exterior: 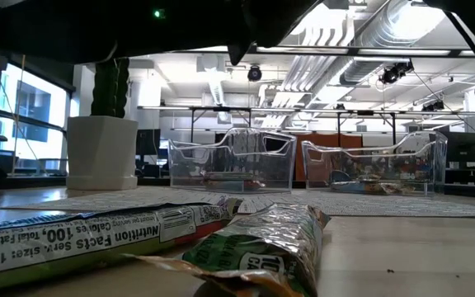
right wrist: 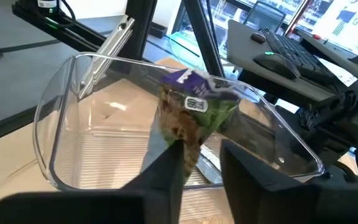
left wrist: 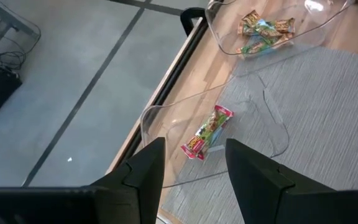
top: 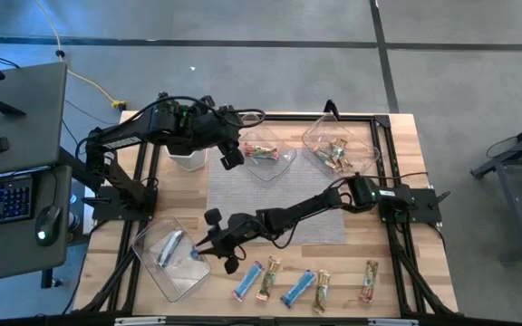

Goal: Pick and place Granola Bars by type
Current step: Put the blue granola bar into the bottom transparent bin, then put the red granola bar into the top left transparent bin

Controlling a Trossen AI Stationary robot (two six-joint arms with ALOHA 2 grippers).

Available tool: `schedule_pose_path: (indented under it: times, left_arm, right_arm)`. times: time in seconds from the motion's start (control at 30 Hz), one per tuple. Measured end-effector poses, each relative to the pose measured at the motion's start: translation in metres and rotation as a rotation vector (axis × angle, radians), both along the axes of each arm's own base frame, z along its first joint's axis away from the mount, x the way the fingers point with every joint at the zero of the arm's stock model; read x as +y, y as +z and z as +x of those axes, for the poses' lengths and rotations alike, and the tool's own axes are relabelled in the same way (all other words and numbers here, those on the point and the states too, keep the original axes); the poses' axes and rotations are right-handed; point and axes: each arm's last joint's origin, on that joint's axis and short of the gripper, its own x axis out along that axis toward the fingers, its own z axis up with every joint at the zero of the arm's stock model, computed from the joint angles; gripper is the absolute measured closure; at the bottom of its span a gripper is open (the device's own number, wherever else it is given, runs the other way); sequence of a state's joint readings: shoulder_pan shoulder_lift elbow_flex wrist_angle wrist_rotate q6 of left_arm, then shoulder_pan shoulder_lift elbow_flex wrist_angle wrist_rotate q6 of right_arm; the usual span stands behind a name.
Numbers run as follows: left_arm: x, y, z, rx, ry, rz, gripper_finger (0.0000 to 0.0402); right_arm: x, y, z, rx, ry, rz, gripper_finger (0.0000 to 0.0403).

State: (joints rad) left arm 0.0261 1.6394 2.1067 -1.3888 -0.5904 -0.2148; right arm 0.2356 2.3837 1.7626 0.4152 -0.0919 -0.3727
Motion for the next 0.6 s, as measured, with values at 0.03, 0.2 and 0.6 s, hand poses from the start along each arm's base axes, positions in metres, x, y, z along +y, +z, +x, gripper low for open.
schedule_pose_path:
  times: [0.03,0.2,0.6]
  left_arm:
    - [0.000,0.000,0.000,0.001,-0.001,-0.001,0.0239]
    - [-0.001,-0.002,-0.001,0.020,-0.025,-0.035,0.0239]
    - [-0.006,-0.011,-0.011,0.103,-0.017,-0.229,0.0239]
  right_arm:
    - [0.000,0.000,0.000,-0.001,0.001,-0.003,0.0307]
    - [0.000,0.011,-0.003,0.012,-0.027,-0.017,0.0277]
    - [-0.030,0.114,-0.079,0.396,-0.321,-0.336,0.0289]
